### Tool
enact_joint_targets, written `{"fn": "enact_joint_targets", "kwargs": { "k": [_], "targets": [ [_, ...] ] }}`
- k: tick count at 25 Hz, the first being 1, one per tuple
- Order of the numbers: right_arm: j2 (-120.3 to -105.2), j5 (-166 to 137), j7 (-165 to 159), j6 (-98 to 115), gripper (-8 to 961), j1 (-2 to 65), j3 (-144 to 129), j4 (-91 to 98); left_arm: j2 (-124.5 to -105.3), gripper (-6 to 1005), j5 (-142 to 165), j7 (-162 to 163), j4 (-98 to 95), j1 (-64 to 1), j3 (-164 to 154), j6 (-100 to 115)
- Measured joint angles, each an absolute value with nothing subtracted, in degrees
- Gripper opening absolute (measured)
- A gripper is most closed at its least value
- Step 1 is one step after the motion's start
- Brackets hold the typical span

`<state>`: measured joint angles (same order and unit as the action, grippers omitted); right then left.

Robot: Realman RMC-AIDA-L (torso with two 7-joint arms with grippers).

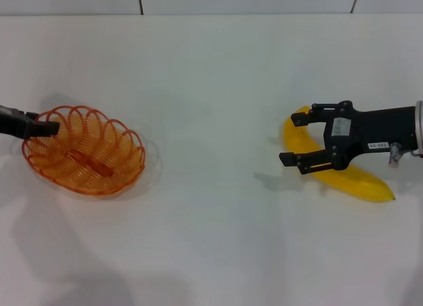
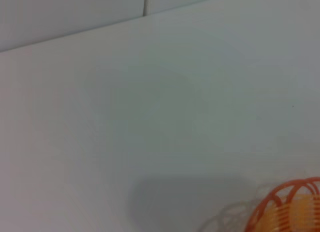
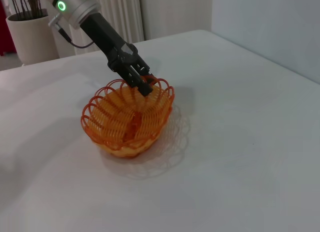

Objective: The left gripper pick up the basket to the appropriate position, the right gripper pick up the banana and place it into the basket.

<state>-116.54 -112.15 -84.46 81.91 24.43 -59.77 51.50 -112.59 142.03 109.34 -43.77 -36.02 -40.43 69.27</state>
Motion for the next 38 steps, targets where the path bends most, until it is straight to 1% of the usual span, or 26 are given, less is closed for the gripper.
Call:
{"fn": "enact_joint_targets", "kwargs": {
  "k": [2, 7, 13, 24, 32, 38],
  "targets": [
    [-116.54, -112.1, -84.5, 81.9, 879, 24.4, -59.8, 51.5, -112.59, 700, 142.1, 109.3, -43.8, -36.0, -40.4, 69.3],
    [-116.54, -112.1, -84.5, 81.9, 879, 24.4, -59.8, 51.5, -112.59, 466, 142.1, 109.3, -43.8, -36.0, -40.4, 69.3],
    [-116.54, -112.1, -84.7, 82.2, 879, 24.7, -59.9, 51.5, -112.59, 299, 142.1, 109.3, -43.8, -36.0, -40.4, 69.3],
    [-116.54, -112.1, -85.1, 82.0, 879, 24.8, -60.7, 51.5, -112.59, 255, 142.2, 109.7, -43.8, -36.0, -40.4, 68.0],
    [-116.54, -112.1, -85.1, 82.0, 879, 24.8, -60.6, 51.4, -112.59, 139, 141.5, 109.7, -44.1, -36.1, -40.4, 68.4],
    [-116.54, -112.1, -85.1, 81.9, 879, 24.7, -60.6, 51.3, -112.59, 130, 139.5, 109.4, -44.2, -36.7, -40.4, 68.4]
  ]
}}
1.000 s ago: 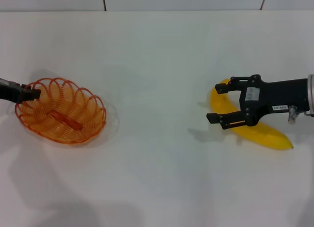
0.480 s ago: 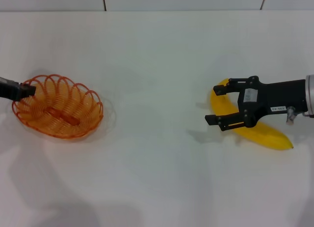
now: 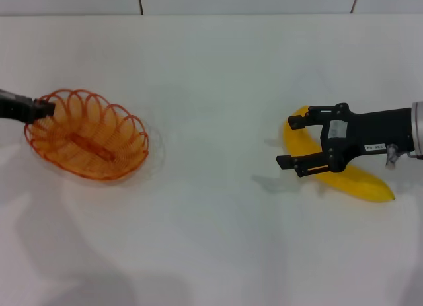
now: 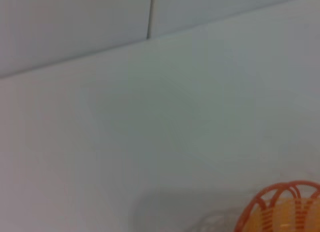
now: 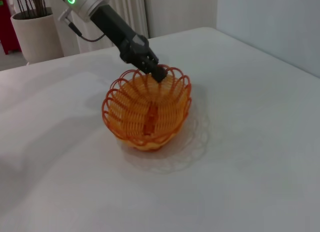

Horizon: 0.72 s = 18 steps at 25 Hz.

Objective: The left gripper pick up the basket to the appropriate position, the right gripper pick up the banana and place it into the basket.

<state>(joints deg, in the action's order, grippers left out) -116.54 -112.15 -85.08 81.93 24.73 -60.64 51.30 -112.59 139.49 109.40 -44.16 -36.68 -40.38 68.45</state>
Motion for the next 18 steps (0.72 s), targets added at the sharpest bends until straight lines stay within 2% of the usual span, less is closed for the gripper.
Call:
{"fn": "enact_joint_targets", "kwargs": {
  "k": [18],
  "targets": [
    [-116.54, -112.1, -85.1, 81.9, 878, 25.0, -60.7, 50.7, -113.41, 111, 133.2, 106.6, -44.1, -38.4, -40.5, 68.5]
  ]
}}
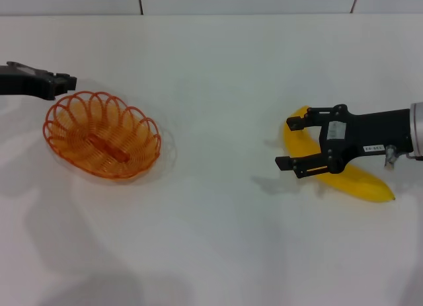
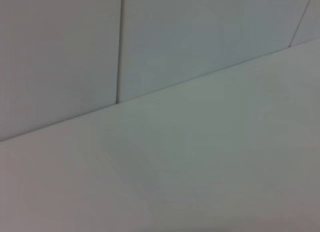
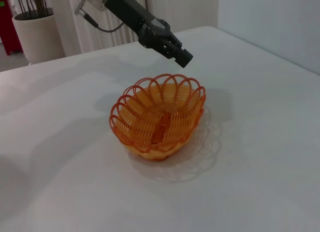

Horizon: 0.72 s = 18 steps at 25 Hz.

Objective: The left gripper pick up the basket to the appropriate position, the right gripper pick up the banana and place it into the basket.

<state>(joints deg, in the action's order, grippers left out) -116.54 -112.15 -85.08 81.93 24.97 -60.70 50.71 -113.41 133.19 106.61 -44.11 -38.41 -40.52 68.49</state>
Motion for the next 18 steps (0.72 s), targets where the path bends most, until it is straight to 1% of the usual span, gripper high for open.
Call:
{"fn": "enact_joint_targets", "kwargs": {
  "k": [11, 13, 16, 18],
  "targets": [
    [-116.54, -112.1, -85.1, 81.9, 878, 25.0, -60.7, 50.7, -113.33, 95, 134.0, 107.2, -44.2, -38.1, -40.5, 68.8],
    [-116.54, -112.1, -85.1, 82.0, 878, 25.0, -60.7, 50.7, -113.07, 106, 134.3, 108.5, -44.3, -38.3, -40.5, 69.5],
    [-116.54, -112.2, -85.1, 82.2, 878, 25.0, -60.7, 50.7, -112.19, 123, 134.6, 110.7, -44.9, -38.4, -40.5, 71.6],
    [-116.54, -112.2, -85.1, 82.3, 878, 25.0, -60.7, 50.7, -111.46, 190, 134.6, 112.3, -45.6, -38.3, -40.5, 73.4]
  ]
}}
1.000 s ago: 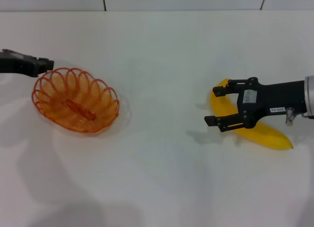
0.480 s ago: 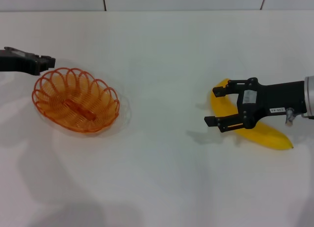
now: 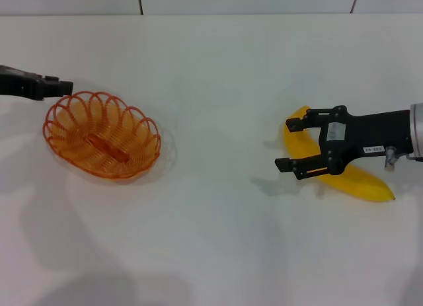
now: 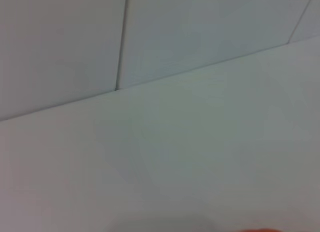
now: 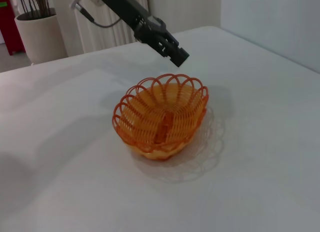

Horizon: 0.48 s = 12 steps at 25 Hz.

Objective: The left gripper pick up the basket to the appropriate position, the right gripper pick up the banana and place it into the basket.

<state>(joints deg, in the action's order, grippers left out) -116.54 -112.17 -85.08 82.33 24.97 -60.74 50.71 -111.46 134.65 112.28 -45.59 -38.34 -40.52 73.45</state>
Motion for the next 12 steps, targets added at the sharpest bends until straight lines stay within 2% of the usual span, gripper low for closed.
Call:
{"fn": "enact_joint_targets", "kwargs": {
  "k": [4, 9, 12],
  "targets": [
    [-116.54, -112.2, -85.1, 82.3, 878, 25.0, -60.7, 50.7, -110.09, 325, 134.7, 114.6, -45.9, -38.1, -40.5, 75.5],
    [-116.54, -112.2, -85.1, 82.3, 878, 25.0, -60.7, 50.7, -109.48, 568, 138.6, 117.1, -47.1, -38.4, -40.5, 76.8],
    [-116.54, -112.2, -85.1, 82.3, 878, 25.0, -60.7, 50.7, -109.76, 580, 141.0, 117.9, -47.3, -38.8, -42.0, 76.9]
  ]
}}
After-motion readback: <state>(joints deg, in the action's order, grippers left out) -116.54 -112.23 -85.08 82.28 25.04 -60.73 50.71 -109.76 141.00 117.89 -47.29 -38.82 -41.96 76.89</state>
